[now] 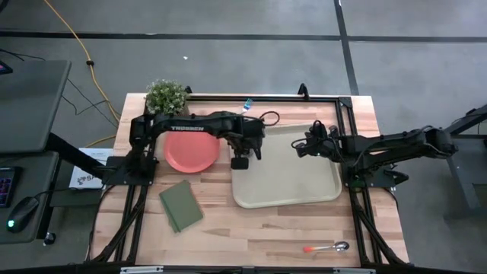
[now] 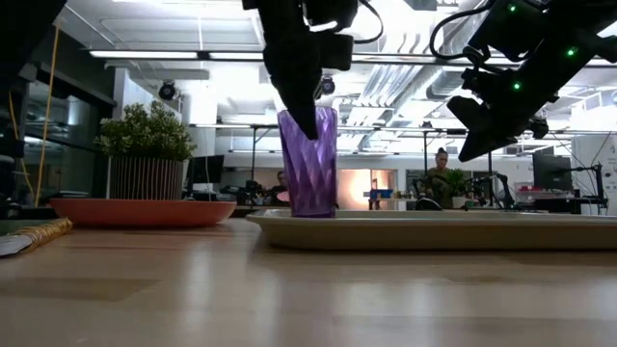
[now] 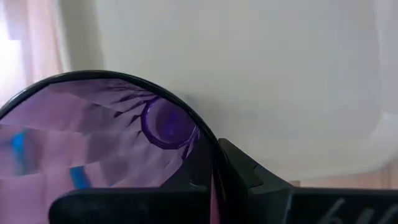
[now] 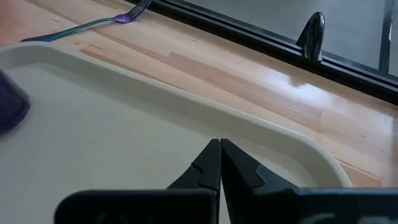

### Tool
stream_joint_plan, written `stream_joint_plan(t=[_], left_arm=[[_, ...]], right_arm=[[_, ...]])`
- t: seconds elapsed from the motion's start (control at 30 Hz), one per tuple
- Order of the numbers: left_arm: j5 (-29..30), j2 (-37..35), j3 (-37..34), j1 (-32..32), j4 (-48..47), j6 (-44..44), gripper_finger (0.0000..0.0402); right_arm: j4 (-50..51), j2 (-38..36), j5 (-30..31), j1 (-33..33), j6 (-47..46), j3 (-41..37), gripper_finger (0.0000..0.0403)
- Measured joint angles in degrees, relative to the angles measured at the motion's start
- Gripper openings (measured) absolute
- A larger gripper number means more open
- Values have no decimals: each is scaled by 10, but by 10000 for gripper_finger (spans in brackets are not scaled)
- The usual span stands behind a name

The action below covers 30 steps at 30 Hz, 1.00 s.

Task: Pick and place plate/cup/fork/spoon on tray
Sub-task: Put the purple cup on the top left of the gray serving tray

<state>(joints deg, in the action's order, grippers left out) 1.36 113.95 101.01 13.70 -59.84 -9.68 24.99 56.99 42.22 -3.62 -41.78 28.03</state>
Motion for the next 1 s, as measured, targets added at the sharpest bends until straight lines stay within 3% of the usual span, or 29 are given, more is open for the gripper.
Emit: stream_joint_plan(t=[0.5,1.0], left_arm=[[-7,0,0,5,-3,20,2],[-7,0,0,5,-2,35,33]], right_arm=[[0,0,-6,0,-2,0,0],[0,0,-7,0,-2,0,0]])
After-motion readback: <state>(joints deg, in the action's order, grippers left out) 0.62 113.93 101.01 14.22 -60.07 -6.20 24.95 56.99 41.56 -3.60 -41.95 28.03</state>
